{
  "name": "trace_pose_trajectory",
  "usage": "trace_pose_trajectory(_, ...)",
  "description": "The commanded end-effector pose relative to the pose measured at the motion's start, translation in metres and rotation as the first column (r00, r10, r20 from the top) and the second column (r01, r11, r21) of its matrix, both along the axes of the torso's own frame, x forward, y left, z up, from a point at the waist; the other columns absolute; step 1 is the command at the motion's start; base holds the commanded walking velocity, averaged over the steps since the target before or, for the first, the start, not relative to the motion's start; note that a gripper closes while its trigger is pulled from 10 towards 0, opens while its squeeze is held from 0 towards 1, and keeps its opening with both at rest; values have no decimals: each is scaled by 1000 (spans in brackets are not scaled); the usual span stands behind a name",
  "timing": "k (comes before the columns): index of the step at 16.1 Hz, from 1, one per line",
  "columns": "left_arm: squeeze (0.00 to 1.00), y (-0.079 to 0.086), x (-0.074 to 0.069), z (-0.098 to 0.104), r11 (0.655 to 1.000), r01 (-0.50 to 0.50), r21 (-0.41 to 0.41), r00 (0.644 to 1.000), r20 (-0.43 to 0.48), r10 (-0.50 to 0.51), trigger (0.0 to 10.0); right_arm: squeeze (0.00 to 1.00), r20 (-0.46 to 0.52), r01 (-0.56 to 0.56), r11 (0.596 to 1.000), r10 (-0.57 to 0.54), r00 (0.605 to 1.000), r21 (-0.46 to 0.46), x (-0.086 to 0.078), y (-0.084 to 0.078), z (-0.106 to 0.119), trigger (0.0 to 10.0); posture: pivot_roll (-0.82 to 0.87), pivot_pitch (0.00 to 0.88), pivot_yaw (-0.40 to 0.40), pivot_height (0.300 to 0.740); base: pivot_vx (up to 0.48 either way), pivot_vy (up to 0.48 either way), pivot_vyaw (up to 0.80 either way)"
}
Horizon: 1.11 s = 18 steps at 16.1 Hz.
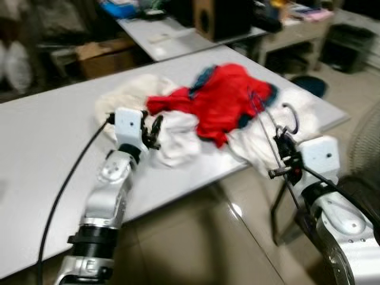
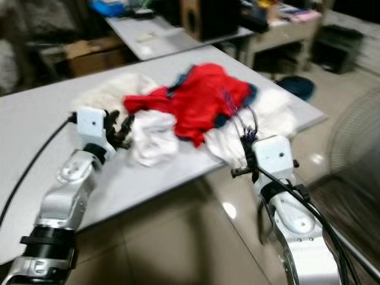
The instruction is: Hang hanger
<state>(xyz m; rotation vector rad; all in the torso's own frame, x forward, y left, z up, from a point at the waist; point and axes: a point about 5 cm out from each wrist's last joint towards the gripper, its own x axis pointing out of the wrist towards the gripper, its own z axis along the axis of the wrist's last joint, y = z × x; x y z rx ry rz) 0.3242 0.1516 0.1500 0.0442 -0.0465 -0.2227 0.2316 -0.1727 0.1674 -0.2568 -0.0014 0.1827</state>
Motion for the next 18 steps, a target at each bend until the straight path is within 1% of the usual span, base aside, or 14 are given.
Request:
trace_pose_trajectory(1,0,10,1,2,999,-36,15,999,2,36,10000,0,29,-24,999,23,999,33,0,6,5,10000,-76,0,67,740,307,0,0)
trace_pose_trajectory(9,0,9,2,3,1000,-20,5,1000,7,20,10000,0,42,-24,998,22,999,55,-1,6,6,10000,-76,0,72,740,290,0,0)
trace_pose_trajectory(11,0,6,1,3,1000,6,-23,1000,3,-6,10000,0,47,-21,998,18,999,59,-1,6,6,10000,-76,0,72,740,0,0,0)
trace_pose_trajectory(13,0,-1,-2,1,997,52,-58,999,-3,-52,10000,0,56,3,998,-7,998,68,-1,3,7,10000,-78,0,74,740,0,0,0)
trace_pose_trajectory(14,0,-4,-3,1,997,59,-51,998,-1,-59,10000,0,61,21,997,-26,998,74,0,1,8,10000,-79,0,73,740,0,0,0)
trace_pose_trajectory(18,0,-10,-3,-2,996,71,-57,997,-10,-71,10000,0,60,58,995,-63,996,87,1,-2,7,10000,-84,0,71,740,0,-480,0)
